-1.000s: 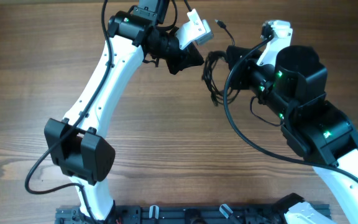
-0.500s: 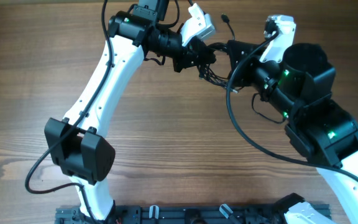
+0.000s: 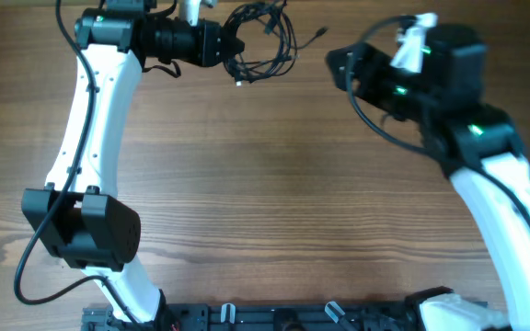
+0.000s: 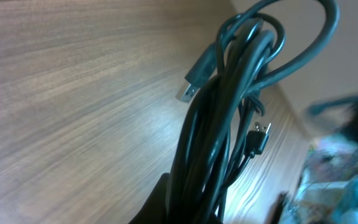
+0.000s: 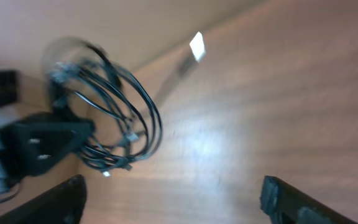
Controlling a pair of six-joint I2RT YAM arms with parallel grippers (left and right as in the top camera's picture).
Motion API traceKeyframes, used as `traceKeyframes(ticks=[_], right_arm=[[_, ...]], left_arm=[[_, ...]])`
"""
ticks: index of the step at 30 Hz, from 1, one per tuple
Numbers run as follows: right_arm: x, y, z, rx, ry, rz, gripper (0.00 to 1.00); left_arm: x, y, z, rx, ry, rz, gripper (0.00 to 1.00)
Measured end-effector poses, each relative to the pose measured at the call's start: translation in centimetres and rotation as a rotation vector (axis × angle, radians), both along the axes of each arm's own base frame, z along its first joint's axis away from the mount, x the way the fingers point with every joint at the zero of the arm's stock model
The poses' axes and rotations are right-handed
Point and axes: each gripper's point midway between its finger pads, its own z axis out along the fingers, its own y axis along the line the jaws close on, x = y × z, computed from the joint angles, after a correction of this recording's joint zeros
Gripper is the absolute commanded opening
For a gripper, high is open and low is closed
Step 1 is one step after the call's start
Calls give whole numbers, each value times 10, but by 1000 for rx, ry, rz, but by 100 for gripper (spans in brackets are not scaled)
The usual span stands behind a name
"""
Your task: Untangle cables
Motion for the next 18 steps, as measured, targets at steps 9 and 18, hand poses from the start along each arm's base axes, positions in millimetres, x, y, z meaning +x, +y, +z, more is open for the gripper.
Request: traceKeyframes(ticks=[9,18], right_arm=[[29,79,-49,258,226,-11,84],[28,92,-39,297,204,4,82]], left_arm=[[9,-2,-6,-40,239,244,4],[4,-20,-8,-32,263,244,4]])
